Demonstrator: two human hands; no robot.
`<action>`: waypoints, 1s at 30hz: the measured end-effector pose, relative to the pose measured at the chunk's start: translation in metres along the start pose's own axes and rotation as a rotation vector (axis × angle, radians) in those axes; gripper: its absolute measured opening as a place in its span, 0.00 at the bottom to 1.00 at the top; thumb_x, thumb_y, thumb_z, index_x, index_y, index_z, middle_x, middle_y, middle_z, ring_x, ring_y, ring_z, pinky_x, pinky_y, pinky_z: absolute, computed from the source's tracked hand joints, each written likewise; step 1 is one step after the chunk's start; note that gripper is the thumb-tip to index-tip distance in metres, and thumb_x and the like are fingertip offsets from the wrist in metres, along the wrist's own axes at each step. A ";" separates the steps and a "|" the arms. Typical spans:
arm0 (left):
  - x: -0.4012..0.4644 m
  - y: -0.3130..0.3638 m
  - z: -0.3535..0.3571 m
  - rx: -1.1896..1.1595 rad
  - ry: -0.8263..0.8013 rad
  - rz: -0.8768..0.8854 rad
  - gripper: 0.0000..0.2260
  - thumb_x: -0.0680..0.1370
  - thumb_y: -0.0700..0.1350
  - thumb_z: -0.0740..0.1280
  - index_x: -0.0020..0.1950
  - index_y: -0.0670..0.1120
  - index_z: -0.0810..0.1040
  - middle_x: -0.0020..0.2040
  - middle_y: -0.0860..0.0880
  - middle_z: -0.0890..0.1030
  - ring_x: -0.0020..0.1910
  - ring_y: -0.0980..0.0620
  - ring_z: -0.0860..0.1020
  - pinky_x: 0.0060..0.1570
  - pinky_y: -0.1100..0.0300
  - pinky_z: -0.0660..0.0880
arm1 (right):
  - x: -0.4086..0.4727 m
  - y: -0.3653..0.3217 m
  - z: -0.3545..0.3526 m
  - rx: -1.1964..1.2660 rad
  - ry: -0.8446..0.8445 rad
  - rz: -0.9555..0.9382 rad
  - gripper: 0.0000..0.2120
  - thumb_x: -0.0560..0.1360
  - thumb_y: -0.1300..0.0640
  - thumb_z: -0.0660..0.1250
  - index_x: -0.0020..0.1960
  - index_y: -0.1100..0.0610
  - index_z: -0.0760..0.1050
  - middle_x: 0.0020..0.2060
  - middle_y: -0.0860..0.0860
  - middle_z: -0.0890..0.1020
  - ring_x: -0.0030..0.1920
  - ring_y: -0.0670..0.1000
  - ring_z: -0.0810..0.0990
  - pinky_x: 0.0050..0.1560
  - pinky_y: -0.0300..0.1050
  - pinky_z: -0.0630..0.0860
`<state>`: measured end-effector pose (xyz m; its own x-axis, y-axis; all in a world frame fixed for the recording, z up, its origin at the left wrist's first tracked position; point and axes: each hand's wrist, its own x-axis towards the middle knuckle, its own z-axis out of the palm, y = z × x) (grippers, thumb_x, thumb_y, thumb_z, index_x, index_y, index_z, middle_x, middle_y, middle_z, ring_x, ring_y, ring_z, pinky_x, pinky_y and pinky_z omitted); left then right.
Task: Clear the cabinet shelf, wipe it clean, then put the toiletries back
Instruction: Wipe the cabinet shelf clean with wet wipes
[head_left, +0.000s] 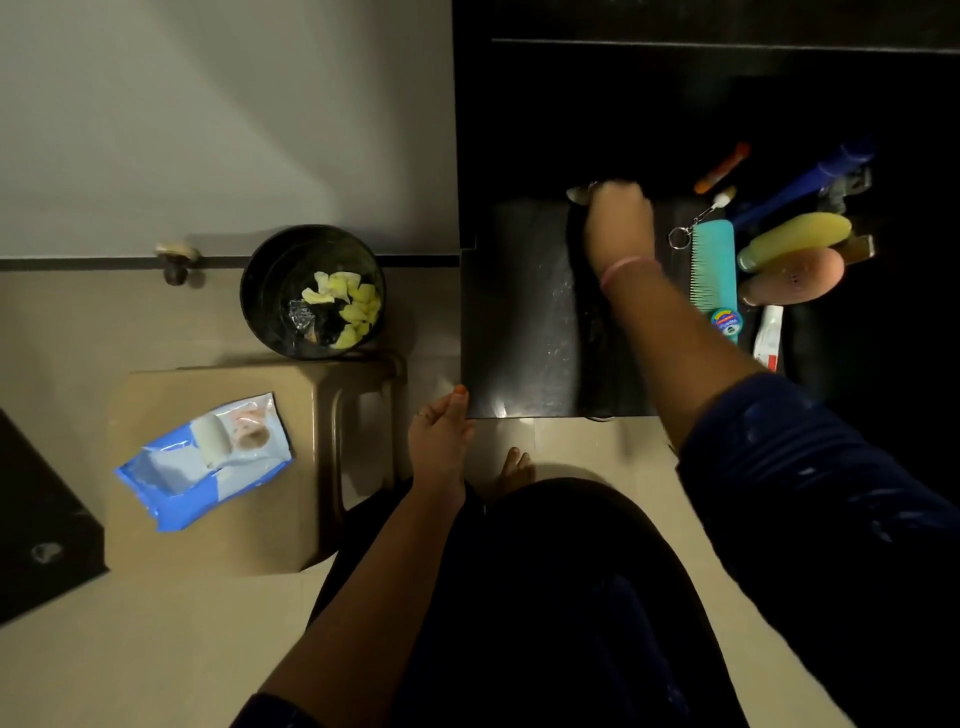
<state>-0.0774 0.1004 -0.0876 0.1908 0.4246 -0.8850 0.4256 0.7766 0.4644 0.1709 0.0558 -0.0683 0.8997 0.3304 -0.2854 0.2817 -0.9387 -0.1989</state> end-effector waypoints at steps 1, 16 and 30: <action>0.000 0.000 0.001 -0.004 0.000 0.004 0.08 0.77 0.42 0.66 0.38 0.48 0.75 0.34 0.50 0.74 0.33 0.57 0.71 0.36 0.65 0.71 | -0.009 -0.002 0.012 0.009 -0.004 -0.033 0.16 0.79 0.67 0.53 0.63 0.68 0.72 0.60 0.67 0.74 0.61 0.65 0.75 0.61 0.53 0.70; -0.001 0.002 0.001 -0.029 -0.010 -0.033 0.05 0.78 0.42 0.65 0.42 0.48 0.76 0.41 0.49 0.77 0.42 0.56 0.76 0.47 0.63 0.74 | -0.190 0.022 0.055 -0.052 -0.194 -0.500 0.18 0.72 0.64 0.58 0.57 0.57 0.80 0.55 0.55 0.83 0.54 0.53 0.82 0.55 0.45 0.78; 0.008 -0.003 -0.002 -0.072 -0.014 -0.060 0.01 0.77 0.42 0.66 0.46 0.47 0.77 0.46 0.51 0.79 0.49 0.54 0.77 0.48 0.62 0.75 | -0.066 0.035 0.054 -0.010 0.094 -0.305 0.25 0.74 0.70 0.49 0.69 0.61 0.68 0.70 0.61 0.68 0.71 0.59 0.67 0.72 0.45 0.61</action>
<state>-0.0794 0.1023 -0.0961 0.1789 0.3700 -0.9116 0.3718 0.8325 0.4108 0.1037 0.0065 -0.1071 0.8001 0.5866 -0.1258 0.5458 -0.7988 -0.2530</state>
